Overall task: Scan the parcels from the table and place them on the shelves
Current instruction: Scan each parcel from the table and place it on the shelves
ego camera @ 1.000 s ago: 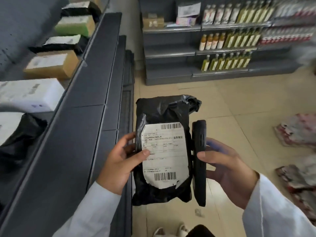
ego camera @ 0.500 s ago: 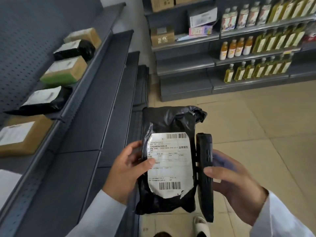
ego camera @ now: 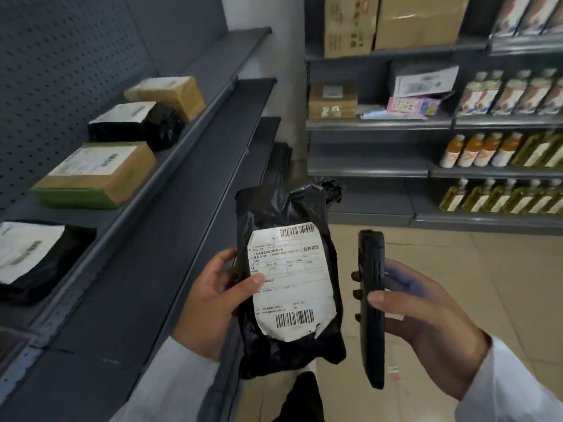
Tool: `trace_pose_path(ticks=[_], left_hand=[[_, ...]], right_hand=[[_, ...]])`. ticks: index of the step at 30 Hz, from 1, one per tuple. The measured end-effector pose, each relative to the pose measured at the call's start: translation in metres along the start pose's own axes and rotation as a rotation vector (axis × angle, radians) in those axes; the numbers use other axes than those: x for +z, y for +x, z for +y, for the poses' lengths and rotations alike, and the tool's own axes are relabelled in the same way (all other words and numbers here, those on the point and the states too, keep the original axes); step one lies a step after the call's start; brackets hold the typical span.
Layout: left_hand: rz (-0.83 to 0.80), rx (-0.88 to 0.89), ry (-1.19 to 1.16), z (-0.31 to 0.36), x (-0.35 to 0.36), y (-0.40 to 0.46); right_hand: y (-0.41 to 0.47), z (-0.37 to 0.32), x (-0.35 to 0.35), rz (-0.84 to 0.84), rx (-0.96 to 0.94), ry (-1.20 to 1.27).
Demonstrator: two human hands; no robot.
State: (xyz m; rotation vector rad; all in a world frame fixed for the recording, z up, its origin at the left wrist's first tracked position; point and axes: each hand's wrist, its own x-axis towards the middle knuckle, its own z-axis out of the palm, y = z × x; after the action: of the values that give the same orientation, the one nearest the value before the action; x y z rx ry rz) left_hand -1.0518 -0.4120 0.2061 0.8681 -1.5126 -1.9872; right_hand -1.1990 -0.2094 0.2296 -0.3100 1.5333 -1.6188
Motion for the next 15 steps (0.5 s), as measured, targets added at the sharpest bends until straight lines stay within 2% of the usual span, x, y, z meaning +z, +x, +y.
trace_pose_path(ticks=[9,15], left_hand=[[-0.034,-0.001,-0.067,0.055,0.018,0.221],[0.035,0.043,-0.06,0.078,0.028,0.312]], right_hand=[[0.188,-0.105,0.001,0.088,-0.042,-0.035],[0.301,-0.136,0.009,-0.037,-0.082,0.018]])
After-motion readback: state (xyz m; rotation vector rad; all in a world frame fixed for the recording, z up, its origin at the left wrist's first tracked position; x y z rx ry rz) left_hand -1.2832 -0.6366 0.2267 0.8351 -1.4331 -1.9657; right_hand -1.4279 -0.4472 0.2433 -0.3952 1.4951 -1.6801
